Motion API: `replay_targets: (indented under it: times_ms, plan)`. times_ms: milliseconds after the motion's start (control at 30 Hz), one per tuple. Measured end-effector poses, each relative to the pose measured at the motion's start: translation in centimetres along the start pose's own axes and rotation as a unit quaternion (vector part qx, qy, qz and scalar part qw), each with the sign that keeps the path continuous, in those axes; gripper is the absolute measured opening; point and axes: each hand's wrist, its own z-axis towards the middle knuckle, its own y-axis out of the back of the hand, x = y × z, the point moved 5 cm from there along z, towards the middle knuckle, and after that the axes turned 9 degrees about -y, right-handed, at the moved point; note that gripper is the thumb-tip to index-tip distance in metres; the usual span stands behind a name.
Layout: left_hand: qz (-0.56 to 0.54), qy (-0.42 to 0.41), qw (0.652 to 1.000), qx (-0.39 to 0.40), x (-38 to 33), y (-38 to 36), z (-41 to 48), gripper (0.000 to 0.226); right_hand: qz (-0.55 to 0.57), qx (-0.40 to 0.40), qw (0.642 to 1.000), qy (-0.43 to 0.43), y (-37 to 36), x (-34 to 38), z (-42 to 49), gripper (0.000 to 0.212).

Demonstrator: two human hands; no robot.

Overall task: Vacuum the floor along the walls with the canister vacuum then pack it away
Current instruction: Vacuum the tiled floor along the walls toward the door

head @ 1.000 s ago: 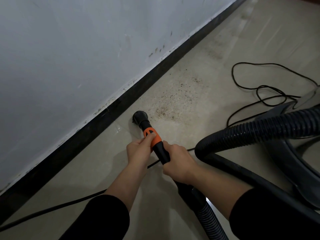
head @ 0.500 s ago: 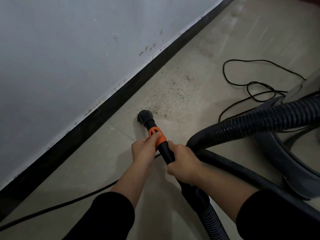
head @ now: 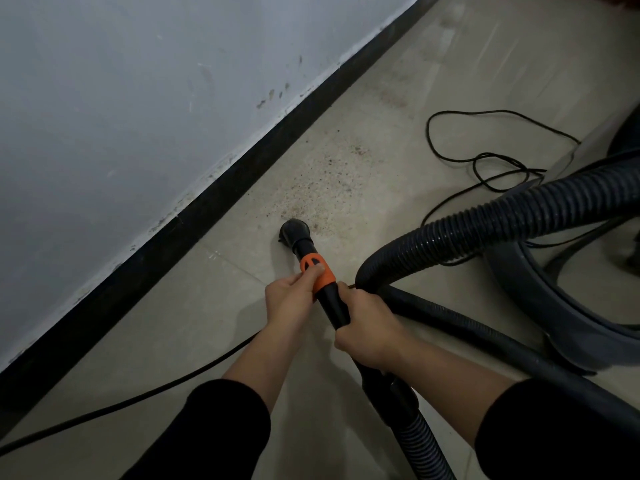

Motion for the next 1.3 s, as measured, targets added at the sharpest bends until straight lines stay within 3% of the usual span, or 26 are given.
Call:
replay_targets:
  times_ms: [833,1300]
  plan:
    - [0.01,0.018,0.994,0.103,2.3,-2.4,-3.6,0.018,0.018,-0.018,0.997,-0.068,-0.1,-3.3,-5.3,0.033]
    - [0.016,0.024,0.996,0.088,1.8,-2.1,-0.9,0.019,0.036,-0.043,0.994,-0.089,-0.7,-1.8,-3.6,0.026]
